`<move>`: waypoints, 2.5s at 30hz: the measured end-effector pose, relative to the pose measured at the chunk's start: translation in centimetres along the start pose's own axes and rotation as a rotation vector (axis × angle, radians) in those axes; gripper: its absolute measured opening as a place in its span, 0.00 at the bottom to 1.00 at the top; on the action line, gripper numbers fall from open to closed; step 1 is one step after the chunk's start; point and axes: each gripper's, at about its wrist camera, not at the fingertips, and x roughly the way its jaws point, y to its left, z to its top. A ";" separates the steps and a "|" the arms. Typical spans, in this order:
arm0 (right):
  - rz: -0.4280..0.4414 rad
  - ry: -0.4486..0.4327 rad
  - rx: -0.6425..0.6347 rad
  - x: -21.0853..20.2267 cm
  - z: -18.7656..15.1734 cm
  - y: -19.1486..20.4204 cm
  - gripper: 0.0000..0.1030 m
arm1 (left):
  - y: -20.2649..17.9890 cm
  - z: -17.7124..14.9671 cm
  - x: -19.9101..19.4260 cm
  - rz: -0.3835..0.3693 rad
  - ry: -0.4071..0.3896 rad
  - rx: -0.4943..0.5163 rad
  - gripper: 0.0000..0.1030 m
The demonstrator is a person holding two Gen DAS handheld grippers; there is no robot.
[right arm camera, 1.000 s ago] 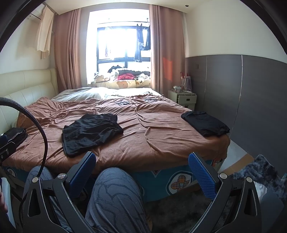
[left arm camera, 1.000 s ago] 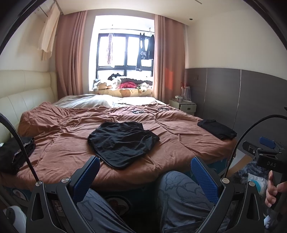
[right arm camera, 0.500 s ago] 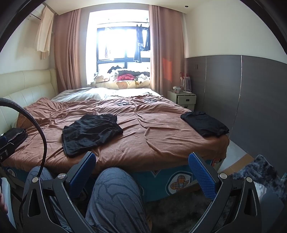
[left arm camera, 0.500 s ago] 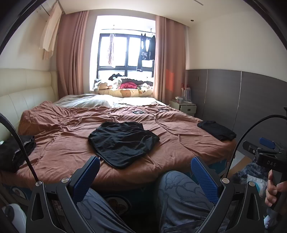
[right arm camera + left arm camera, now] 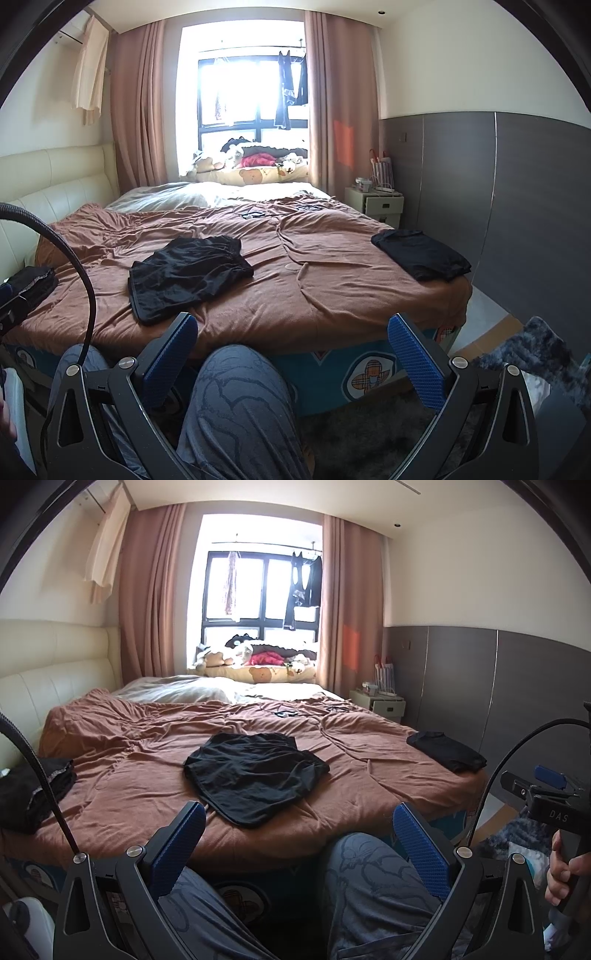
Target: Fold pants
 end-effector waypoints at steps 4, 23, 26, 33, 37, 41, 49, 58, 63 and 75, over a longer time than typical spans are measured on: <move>0.000 -0.002 0.000 0.0 0.0 0.1 1.00 | 0.2 -0.1 -0.2 -0.002 -0.002 -0.004 1.00; 0.019 0.009 0.005 0.6 0.5 -0.5 1.00 | 1.5 -0.1 0.5 0.012 0.004 -0.056 1.00; 0.033 0.024 0.007 1.3 0.7 -0.7 1.00 | 2.3 0.2 1.3 0.006 0.014 -0.071 1.00; 0.068 0.060 0.015 4.3 1.9 -1.3 1.00 | 3.8 0.5 3.9 0.020 0.039 -0.099 1.00; 0.084 0.078 0.016 6.6 2.7 -1.4 1.00 | 5.4 1.0 5.7 0.029 0.061 -0.139 1.00; 0.115 0.102 0.020 9.0 3.3 -1.2 1.00 | 7.1 1.4 7.2 0.028 0.067 -0.177 1.00; 0.154 0.140 0.026 13.8 4.6 -1.0 1.00 | 11.1 0.6 11.4 0.022 0.125 -0.290 0.97; 0.176 0.212 0.009 19.0 5.4 -0.9 0.99 | 13.8 -0.8 16.3 0.020 0.227 -0.376 0.75; 0.213 0.247 -0.002 21.7 5.8 -0.9 0.94 | 14.6 -1.5 19.3 -0.008 0.291 -0.419 0.70; 0.227 0.359 -0.013 28.2 6.2 -0.7 0.83 | 15.9 -4.1 26.3 -0.042 0.444 -0.509 0.60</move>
